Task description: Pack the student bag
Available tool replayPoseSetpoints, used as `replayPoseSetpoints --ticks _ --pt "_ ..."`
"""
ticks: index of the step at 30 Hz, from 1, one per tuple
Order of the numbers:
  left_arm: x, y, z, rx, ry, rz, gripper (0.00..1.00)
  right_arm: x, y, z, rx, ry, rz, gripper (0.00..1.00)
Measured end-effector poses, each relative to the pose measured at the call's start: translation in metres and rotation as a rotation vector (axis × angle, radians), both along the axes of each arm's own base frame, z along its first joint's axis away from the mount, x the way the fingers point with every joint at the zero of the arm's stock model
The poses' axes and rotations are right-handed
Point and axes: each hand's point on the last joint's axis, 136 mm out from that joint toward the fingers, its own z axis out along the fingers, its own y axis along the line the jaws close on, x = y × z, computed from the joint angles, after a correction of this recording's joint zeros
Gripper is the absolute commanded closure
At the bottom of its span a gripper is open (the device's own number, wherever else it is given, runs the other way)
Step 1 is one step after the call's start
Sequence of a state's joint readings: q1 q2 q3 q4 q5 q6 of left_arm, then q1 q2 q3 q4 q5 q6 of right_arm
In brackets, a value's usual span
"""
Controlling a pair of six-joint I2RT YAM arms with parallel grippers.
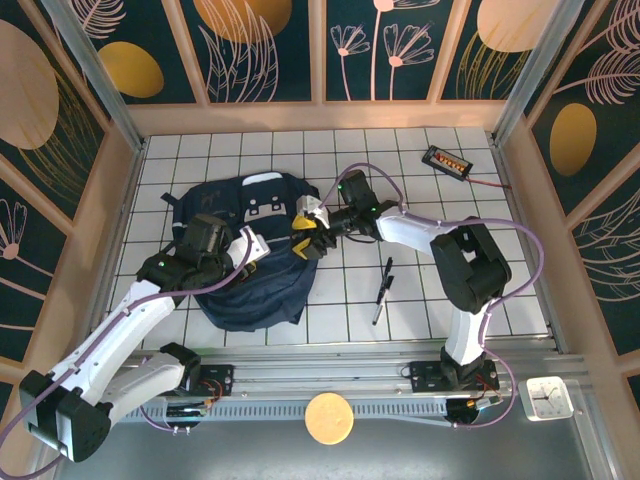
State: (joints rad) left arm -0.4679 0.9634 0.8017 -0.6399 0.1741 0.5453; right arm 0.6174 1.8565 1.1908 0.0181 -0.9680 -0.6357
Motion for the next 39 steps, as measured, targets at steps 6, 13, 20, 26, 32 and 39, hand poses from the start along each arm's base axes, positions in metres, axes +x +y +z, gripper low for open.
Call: replayPoseSetpoints --ticks 6,13,20,26,32,39 --pt "0.0 0.0 0.0 0.004 -0.007 -0.005 1.0 0.0 0.0 -0.001 -0.009 0.01 -0.001 0.57" --pt "0.0 0.0 0.0 0.004 -0.013 -0.008 1.0 -0.002 -0.003 -0.007 -0.034 0.028 -0.003 0.88" --pt "0.0 0.0 -0.002 0.009 -0.008 -0.011 1.0 -0.002 -0.007 -0.008 -0.065 0.029 -0.024 1.0" --pt "0.002 -0.002 -0.008 0.01 0.017 -0.008 1.0 -0.008 -0.012 0.001 -0.118 0.041 -0.054 1.0" --pt "0.009 -0.01 -0.014 -0.034 0.06 0.027 1.0 -0.033 -0.005 0.0 -0.203 0.104 -0.065 1.0" --pt "0.013 -0.015 -0.023 -0.058 0.111 0.07 1.0 -0.049 0.006 -0.007 -0.293 0.239 -0.177 1.0"
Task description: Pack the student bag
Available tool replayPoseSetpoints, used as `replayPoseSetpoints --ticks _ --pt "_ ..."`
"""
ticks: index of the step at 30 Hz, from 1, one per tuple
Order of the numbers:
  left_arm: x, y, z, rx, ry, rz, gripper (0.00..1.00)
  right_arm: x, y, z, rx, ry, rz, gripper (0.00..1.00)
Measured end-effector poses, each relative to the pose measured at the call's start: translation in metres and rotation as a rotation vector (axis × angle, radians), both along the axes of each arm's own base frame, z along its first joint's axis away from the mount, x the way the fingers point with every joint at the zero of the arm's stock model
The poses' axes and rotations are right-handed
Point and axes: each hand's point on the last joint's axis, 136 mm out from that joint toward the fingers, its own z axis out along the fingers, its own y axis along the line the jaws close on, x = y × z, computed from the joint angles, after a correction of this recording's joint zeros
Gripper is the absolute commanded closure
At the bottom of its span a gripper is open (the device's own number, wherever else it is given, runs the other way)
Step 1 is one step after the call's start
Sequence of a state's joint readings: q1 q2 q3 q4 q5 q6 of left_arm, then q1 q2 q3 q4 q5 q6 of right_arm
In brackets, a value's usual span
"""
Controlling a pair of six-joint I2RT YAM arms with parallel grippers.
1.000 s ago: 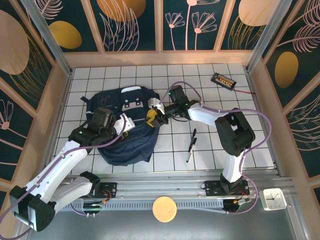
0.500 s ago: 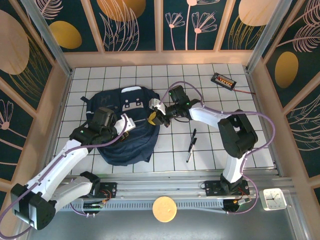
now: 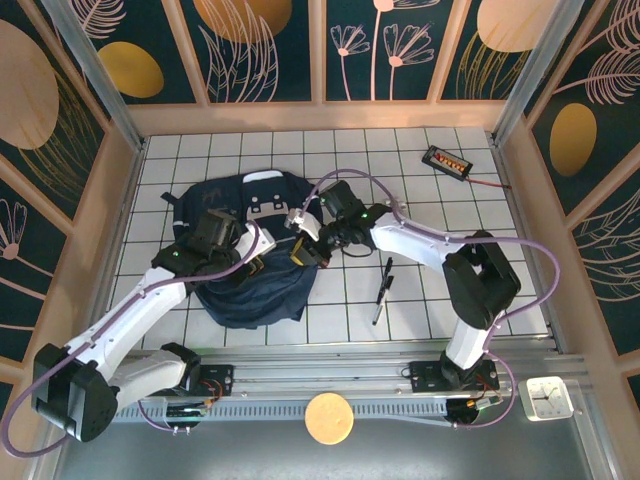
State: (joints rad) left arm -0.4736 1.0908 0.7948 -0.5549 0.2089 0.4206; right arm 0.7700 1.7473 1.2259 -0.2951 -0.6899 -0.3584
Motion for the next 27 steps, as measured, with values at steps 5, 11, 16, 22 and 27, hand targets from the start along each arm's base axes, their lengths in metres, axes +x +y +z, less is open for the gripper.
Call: replayPoseSetpoints --ticks 5,11,16,22,27 --pt "0.005 -0.001 0.001 -0.012 -0.002 0.026 0.78 0.008 0.006 -0.003 -0.044 0.113 -0.188 1.0" --pt "0.008 -0.018 0.056 -0.206 -0.155 0.05 0.09 0.028 0.005 0.01 -0.012 0.131 -0.327 1.0" --pt "0.011 -0.012 0.086 -0.379 -0.114 0.222 0.03 0.055 -0.02 0.017 0.006 0.128 -0.409 1.0" --pt "0.033 0.014 0.067 -0.555 0.168 0.664 0.01 0.081 -0.044 0.014 0.004 0.121 -0.486 1.0" --pt "0.041 0.077 0.066 -0.843 0.303 1.085 0.01 0.083 -0.046 0.014 -0.001 0.11 -0.483 1.0"
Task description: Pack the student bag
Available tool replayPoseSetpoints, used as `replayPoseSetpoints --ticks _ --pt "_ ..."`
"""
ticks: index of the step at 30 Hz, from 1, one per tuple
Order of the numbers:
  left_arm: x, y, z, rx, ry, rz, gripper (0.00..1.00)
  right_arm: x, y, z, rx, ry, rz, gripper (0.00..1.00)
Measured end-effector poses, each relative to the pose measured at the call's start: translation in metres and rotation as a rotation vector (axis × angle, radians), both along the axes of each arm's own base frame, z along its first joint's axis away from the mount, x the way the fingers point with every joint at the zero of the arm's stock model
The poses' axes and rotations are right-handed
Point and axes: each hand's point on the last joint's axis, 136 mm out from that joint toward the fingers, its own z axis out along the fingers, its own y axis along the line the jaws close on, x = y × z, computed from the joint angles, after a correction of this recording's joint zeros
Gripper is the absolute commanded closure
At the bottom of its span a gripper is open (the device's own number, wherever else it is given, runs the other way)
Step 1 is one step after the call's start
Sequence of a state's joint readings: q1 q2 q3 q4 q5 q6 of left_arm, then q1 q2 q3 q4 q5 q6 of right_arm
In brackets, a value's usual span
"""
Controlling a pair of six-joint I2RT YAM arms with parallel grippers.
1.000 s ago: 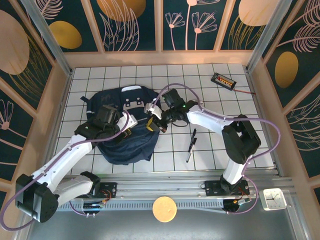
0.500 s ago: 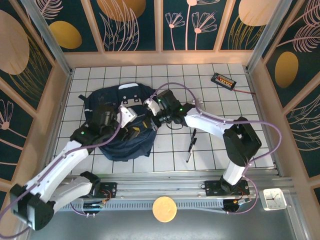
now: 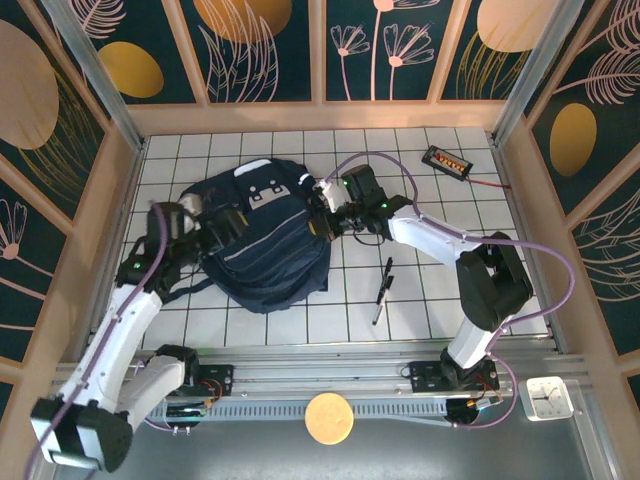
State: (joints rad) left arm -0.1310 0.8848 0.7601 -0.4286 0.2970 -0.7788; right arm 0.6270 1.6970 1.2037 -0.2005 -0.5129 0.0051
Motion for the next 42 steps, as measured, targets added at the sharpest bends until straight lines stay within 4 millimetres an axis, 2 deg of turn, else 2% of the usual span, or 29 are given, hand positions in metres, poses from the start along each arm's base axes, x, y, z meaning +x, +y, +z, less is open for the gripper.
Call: replayPoseSetpoints --ticks 2,7,11,14,20,30,34,37,42 --pt "-0.005 0.013 -0.017 -0.115 0.047 0.091 0.03 0.0 0.0 0.001 -0.002 -0.001 0.002 1.0" --pt "-0.016 0.007 -0.083 -0.253 0.224 0.14 0.11 0.0 0.0 0.001 -0.005 0.0 0.004 1.0" --pt "-0.013 0.002 -0.107 -0.335 0.26 0.169 0.2 -0.002 -0.003 -0.002 -0.031 -0.006 0.013 1.0" --pt "-0.009 0.0 -0.111 -0.372 0.259 0.178 0.25 -0.003 -0.003 -0.001 -0.058 -0.02 0.023 1.0" --pt "-0.001 -0.003 -0.103 -0.423 0.217 0.178 0.27 -0.006 0.002 0.004 -0.129 -0.032 0.028 1.0" --pt "0.002 0.0 -0.102 -0.42 0.208 0.191 0.34 -0.026 0.025 0.004 -0.294 -0.02 0.076 1.0" --pt "0.001 -0.001 -0.102 -0.413 0.206 0.184 0.42 -0.041 0.041 0.007 -0.317 0.006 0.12 1.0" --pt "0.0 -0.004 -0.106 -0.401 0.216 0.18 0.58 -0.052 0.054 0.007 -0.327 0.025 0.147 1.0" --pt "-0.001 -0.014 -0.114 -0.387 0.244 0.158 0.61 -0.065 0.066 0.002 -0.341 0.068 0.165 1.0"
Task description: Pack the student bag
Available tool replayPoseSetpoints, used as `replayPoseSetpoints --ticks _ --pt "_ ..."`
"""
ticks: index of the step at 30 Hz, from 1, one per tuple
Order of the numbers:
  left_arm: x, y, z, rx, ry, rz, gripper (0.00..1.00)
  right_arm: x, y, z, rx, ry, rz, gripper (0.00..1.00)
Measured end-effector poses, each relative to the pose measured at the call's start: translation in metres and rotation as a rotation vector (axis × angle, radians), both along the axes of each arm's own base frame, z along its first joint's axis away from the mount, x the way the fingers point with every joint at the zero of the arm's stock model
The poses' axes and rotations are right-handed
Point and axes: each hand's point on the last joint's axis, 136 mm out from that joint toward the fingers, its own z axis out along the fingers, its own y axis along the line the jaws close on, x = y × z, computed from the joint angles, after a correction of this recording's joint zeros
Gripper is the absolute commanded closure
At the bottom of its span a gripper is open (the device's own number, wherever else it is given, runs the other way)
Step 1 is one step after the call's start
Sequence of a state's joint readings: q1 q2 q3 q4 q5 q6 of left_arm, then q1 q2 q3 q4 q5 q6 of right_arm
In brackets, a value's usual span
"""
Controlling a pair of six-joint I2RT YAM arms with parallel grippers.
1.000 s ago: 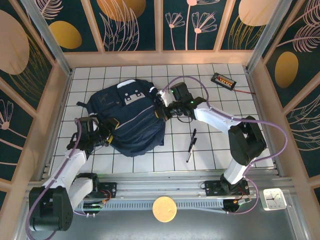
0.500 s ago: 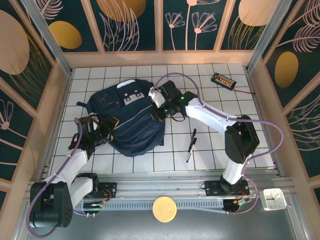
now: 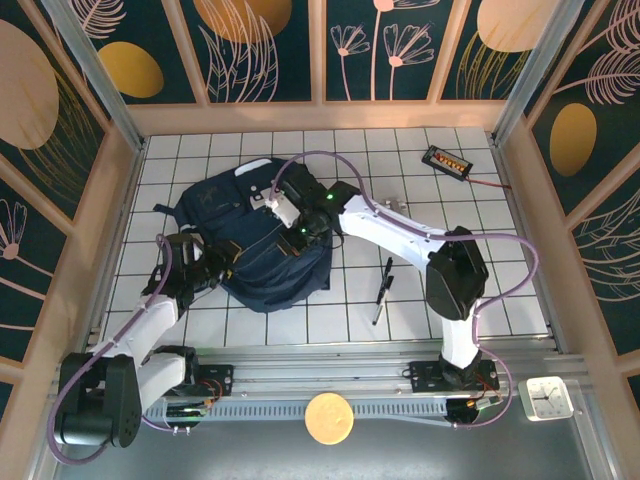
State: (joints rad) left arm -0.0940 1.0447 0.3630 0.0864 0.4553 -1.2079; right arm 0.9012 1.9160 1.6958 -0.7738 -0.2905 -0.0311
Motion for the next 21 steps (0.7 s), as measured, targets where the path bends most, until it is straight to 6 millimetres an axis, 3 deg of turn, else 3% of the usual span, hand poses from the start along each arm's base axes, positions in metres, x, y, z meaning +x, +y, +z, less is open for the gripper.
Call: replayPoseSetpoints --ticks 8,9,12,16,21 --pt "0.005 -0.011 0.0 -0.001 -0.004 -0.011 0.6 -0.028 0.037 -0.013 0.059 0.158 -0.006 1.0" --pt "0.006 -0.013 0.0 0.0 -0.006 -0.012 0.57 -0.033 0.042 -0.017 0.062 0.177 -0.001 1.0" --pt "0.007 -0.015 0.001 0.009 -0.009 -0.016 0.35 -0.043 0.052 -0.026 0.079 0.232 -0.002 1.0" --pt "0.009 -0.017 0.017 0.02 -0.055 -0.026 0.01 -0.043 0.045 -0.035 0.108 0.276 -0.031 1.0" --pt "0.0 -0.012 0.032 0.056 -0.096 -0.046 0.01 -0.032 0.01 -0.036 0.158 0.315 -0.101 1.0"
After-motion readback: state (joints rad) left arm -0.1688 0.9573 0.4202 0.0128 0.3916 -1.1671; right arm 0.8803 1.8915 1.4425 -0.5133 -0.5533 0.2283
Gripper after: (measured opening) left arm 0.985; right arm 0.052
